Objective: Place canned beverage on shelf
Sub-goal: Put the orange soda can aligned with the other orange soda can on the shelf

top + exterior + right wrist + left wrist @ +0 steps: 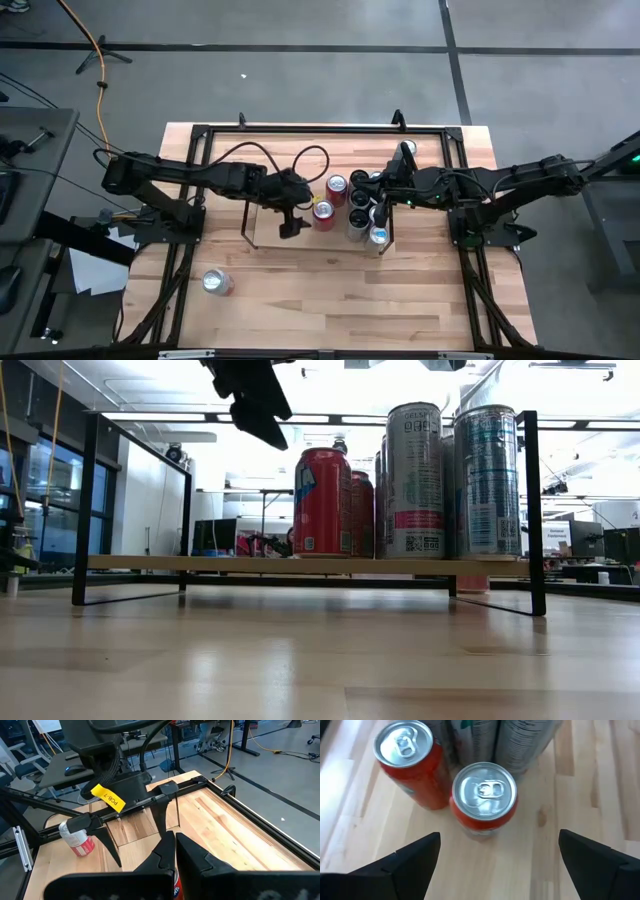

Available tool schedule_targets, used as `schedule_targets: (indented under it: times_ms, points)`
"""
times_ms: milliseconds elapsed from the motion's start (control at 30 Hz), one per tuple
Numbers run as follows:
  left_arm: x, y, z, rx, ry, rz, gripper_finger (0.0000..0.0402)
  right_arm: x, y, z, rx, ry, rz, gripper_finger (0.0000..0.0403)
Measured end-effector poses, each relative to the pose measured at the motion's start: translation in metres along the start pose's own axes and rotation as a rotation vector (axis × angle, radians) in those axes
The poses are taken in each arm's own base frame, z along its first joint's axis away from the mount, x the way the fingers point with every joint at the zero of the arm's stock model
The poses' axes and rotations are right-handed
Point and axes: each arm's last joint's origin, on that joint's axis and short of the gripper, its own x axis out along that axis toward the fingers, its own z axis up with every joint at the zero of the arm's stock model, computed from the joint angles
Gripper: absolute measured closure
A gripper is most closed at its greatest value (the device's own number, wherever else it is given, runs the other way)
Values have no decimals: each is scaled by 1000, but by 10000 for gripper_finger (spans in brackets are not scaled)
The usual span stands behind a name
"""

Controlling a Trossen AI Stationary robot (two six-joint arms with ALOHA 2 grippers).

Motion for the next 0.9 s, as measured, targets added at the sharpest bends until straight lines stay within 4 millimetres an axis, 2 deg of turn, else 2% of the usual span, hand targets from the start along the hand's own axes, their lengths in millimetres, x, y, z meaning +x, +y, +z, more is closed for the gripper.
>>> schedule_targets:
  times_ms: [267,900]
  points:
    - [0,3,0,-36,-15,101,40,0,0,0,0,0,0,402]
    - [0,3,0,-43,-16,106,41,1,-3,1,62,-23,-67,402]
